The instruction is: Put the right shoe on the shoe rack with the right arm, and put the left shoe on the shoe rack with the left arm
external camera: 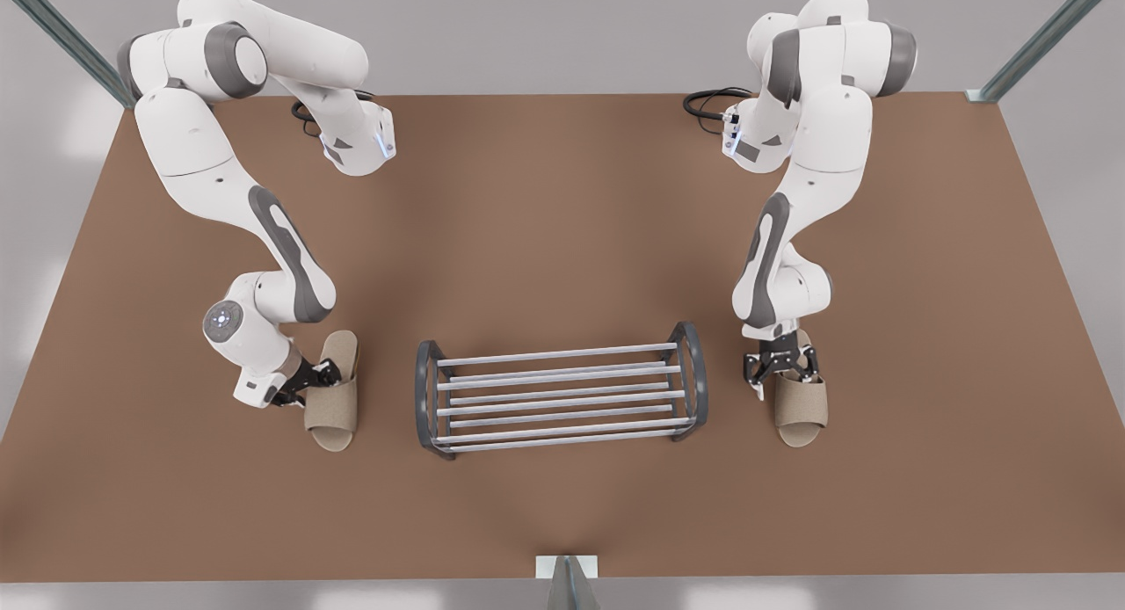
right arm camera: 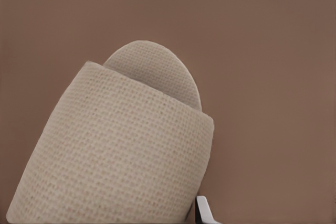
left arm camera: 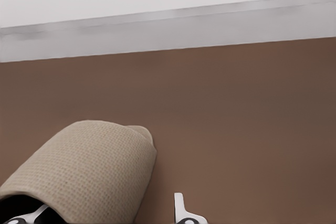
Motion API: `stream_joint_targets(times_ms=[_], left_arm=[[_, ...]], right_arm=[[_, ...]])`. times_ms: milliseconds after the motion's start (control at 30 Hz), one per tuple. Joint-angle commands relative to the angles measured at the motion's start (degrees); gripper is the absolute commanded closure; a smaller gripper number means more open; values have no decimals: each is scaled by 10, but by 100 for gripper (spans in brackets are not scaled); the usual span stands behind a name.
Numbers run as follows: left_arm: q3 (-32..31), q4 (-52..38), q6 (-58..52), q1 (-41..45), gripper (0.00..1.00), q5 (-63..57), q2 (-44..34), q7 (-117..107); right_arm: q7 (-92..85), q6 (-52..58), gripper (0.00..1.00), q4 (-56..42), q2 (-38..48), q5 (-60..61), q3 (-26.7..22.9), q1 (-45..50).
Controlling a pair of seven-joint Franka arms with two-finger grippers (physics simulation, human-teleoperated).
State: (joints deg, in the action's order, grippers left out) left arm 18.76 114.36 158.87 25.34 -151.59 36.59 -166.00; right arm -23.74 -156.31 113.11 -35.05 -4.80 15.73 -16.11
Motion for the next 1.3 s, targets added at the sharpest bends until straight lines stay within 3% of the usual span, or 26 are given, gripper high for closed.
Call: stream_joint_targets(times_ms=[0, 33, 167, 200, 267, 433, 533, 733, 833, 1000, 1100, 1267], left_arm=[[0, -4, 5, 0, 0, -2, 0, -464], [0, -5, 5, 0, 3, -2, 0, -464], [1, -11, 7, -1, 20, -10, -1, -463], [1, -12, 13, -4, 33, -10, -4, -463], [1, -12, 14, -4, 43, -11, -5, -453], [2, -12, 24, -3, 61, -27, -14, -438], [2, -13, 24, -2, 78, -27, -17, -437], [2, -13, 30, -3, 79, -42, -33, -437], [10, -12, 49, -4, 79, -40, -90, -441], [12, -12, 154, 0, 79, -25, -255, -438], [12, -12, 200, 65, 79, 8, -346, -441], [12, -72, 200, 183, 79, 72, -330, -441]], right_arm=[[20, -4, 37, -1, 0, -1, 0, 0], [20, -4, 39, -1, 0, -1, 0, 0], [22, -4, 64, 0, 0, -1, 0, 1], [22, -4, 67, 0, 0, -1, 0, 1], [23, -3, 73, -1, 1, -1, 0, 3], [19, 2, 79, -17, 2, -1, 1, 6], [14, 3, 79, -17, 4, -3, 1, 8], [12, 11, 79, -49, 4, -7, 0, 14], [17, 12, 79, -74, 4, -4, 1, 17], [18, 16, 79, -137, 10, -4, 36, 13], [18, 16, 79, -153, 22, -4, 50, 8], [19, 53, 79, -187, 56, -3, 77, 8]])
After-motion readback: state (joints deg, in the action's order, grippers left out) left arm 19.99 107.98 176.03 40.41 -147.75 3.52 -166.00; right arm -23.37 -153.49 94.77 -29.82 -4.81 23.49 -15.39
